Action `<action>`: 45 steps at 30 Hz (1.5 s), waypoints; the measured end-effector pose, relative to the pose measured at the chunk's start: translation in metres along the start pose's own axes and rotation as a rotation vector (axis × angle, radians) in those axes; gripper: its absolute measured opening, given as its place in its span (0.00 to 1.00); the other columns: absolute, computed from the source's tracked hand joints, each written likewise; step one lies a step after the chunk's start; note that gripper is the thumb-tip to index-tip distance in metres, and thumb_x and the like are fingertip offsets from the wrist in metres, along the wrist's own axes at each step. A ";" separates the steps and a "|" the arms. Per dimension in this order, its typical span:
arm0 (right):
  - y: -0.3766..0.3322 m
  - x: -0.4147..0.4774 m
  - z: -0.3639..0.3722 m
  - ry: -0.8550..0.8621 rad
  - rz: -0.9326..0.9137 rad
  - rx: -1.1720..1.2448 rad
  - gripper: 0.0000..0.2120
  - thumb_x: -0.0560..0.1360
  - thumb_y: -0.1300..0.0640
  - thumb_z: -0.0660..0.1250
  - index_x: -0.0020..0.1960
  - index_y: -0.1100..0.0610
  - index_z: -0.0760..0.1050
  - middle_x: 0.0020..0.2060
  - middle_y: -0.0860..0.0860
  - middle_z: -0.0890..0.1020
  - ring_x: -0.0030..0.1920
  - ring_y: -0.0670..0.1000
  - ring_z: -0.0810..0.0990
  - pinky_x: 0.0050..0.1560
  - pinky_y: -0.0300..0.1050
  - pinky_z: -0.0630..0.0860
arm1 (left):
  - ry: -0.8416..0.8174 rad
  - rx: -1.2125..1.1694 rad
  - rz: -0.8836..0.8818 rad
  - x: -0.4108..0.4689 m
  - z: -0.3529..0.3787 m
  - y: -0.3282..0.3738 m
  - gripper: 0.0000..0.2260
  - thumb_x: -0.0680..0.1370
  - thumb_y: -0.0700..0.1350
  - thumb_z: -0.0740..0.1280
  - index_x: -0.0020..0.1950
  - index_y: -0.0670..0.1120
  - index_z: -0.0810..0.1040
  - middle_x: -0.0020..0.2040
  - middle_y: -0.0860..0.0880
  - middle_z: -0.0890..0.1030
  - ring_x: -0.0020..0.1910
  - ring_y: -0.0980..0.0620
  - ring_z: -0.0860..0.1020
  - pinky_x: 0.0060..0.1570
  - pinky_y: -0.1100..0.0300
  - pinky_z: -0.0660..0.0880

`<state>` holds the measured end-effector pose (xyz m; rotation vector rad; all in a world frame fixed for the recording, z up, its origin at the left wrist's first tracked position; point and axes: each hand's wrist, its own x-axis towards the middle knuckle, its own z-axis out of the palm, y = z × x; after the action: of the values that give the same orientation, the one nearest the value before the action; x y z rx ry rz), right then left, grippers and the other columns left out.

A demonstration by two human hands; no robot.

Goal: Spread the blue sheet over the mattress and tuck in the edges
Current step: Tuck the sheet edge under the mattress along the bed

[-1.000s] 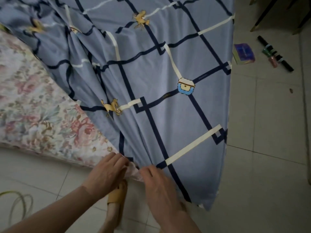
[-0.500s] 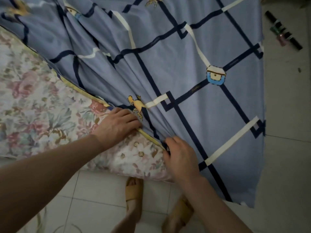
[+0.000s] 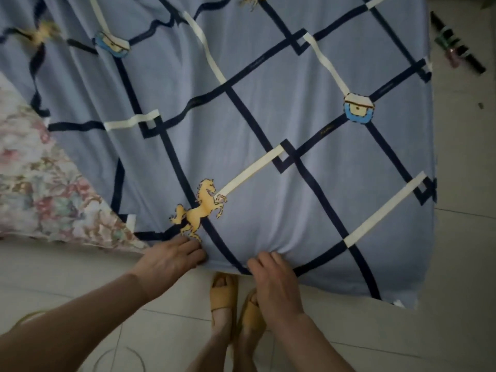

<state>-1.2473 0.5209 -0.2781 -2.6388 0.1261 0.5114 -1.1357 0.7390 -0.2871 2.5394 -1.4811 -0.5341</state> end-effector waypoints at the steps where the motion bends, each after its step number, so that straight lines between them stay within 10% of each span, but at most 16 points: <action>1: 0.002 -0.003 0.000 -0.020 0.021 -0.015 0.18 0.59 0.65 0.75 0.45 0.53 0.75 0.41 0.50 0.77 0.42 0.51 0.74 0.37 0.43 0.75 | 0.007 0.010 0.006 0.002 0.003 0.003 0.08 0.73 0.40 0.67 0.49 0.51 0.79 0.45 0.51 0.79 0.43 0.50 0.77 0.37 0.59 0.77; 6: -0.034 -0.013 -0.006 -0.016 0.015 -0.004 0.15 0.63 0.60 0.76 0.46 0.50 0.75 0.41 0.48 0.76 0.41 0.50 0.74 0.36 0.42 0.72 | 0.038 0.064 -0.020 -0.036 -0.016 -0.008 0.13 0.73 0.41 0.58 0.53 0.52 0.77 0.50 0.51 0.78 0.47 0.49 0.76 0.46 0.56 0.75; 15: -0.177 0.074 -0.010 0.136 -0.147 0.135 0.16 0.68 0.65 0.69 0.53 0.54 0.75 0.47 0.51 0.78 0.46 0.52 0.76 0.41 0.45 0.77 | 0.108 0.154 -0.220 -0.098 -0.060 -0.139 0.18 0.66 0.39 0.75 0.54 0.47 0.76 0.51 0.47 0.77 0.49 0.46 0.76 0.50 0.55 0.74; 21: -0.255 0.156 0.020 0.151 0.044 0.085 0.16 0.65 0.59 0.74 0.51 0.55 0.76 0.43 0.53 0.78 0.42 0.54 0.76 0.39 0.46 0.75 | 0.085 0.158 -0.053 -0.075 -0.081 -0.241 0.16 0.76 0.44 0.68 0.63 0.47 0.74 0.61 0.44 0.75 0.61 0.43 0.72 0.62 0.50 0.72; 30: -0.271 0.191 0.040 0.202 0.193 0.082 0.08 0.63 0.67 0.74 0.39 0.58 0.80 0.33 0.54 0.80 0.32 0.54 0.78 0.30 0.42 0.71 | 0.091 0.074 0.195 -0.054 -0.080 -0.296 0.06 0.79 0.41 0.62 0.50 0.47 0.79 0.46 0.46 0.80 0.41 0.45 0.76 0.39 0.49 0.75; 37: -0.304 0.131 0.089 -0.108 -0.112 0.051 0.08 0.64 0.61 0.74 0.35 0.51 0.77 0.34 0.48 0.78 0.36 0.50 0.78 0.32 0.42 0.78 | -0.158 -0.056 0.282 -0.193 -0.045 -0.264 0.05 0.78 0.46 0.62 0.49 0.52 0.77 0.48 0.53 0.79 0.45 0.53 0.77 0.42 0.60 0.77; 45: -0.328 0.153 0.079 0.009 -0.086 0.064 0.03 0.72 0.54 0.70 0.44 0.51 0.77 0.38 0.47 0.78 0.39 0.47 0.75 0.37 0.40 0.76 | 0.065 -0.072 0.220 -0.181 -0.051 -0.270 0.06 0.79 0.46 0.65 0.51 0.47 0.80 0.49 0.47 0.81 0.46 0.48 0.78 0.44 0.55 0.78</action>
<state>-1.0759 0.8492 -0.2668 -2.5717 0.0304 0.4592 -0.9783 1.0279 -0.2821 2.2794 -1.6586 -0.4580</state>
